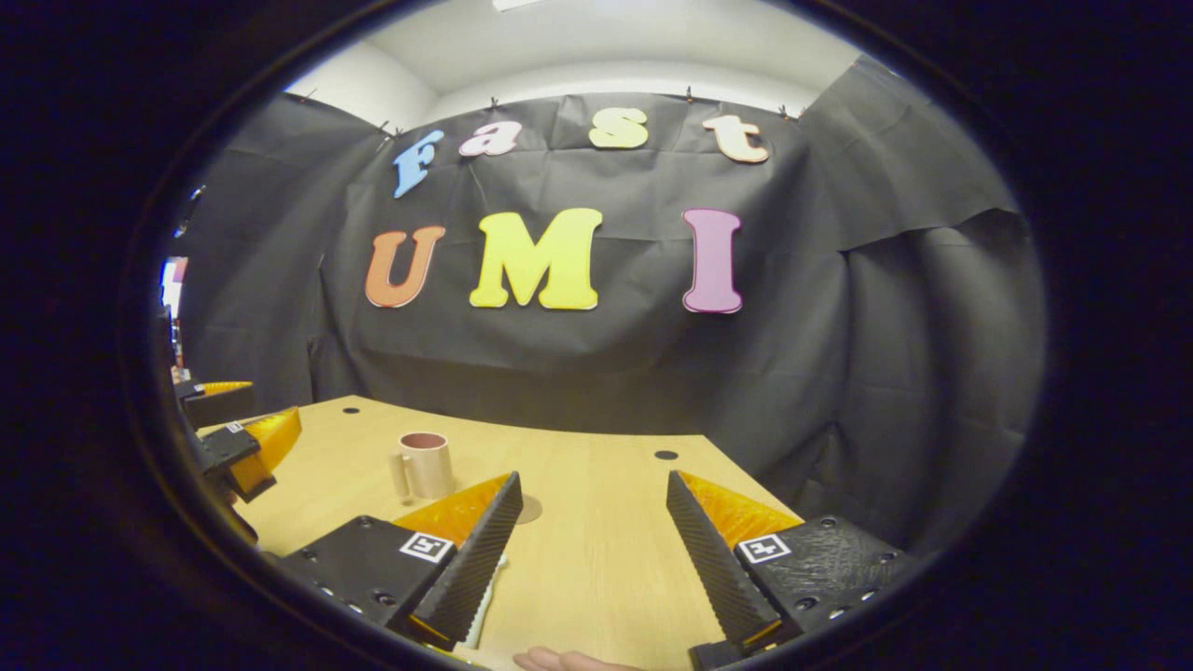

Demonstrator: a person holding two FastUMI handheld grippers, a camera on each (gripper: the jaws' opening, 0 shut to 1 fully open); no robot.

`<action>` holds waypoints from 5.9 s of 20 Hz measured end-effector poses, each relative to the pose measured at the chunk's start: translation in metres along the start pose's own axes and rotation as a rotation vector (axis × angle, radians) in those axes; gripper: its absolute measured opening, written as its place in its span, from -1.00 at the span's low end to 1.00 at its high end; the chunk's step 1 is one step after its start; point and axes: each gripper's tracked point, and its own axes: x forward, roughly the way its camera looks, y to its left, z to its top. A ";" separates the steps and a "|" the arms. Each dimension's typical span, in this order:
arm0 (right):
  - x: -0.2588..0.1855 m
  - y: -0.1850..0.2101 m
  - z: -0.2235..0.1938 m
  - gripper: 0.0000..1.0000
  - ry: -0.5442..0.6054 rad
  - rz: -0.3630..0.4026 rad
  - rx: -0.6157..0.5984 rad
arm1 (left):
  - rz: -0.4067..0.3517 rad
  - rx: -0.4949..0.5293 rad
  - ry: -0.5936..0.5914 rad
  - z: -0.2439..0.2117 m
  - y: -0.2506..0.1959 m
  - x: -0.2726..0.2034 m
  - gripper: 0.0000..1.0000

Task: Put the toothbrush and toothpaste on the desktop into the cup, then pick up the cup and place it on the coaster on the desktop.

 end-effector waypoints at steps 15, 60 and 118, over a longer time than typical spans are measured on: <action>0.007 -0.022 -0.037 0.90 0.054 -0.037 -0.016 | -0.168 -0.079 0.462 -0.132 -0.061 -0.016 0.98; 0.027 0.070 -0.128 0.82 0.409 0.105 -0.061 | -0.134 -0.042 0.136 -0.044 -0.011 -0.030 -0.16; 0.039 0.006 -0.097 -1.00 0.341 0.061 0.192 | -0.218 -0.242 0.140 0.004 -0.068 0.203 -0.09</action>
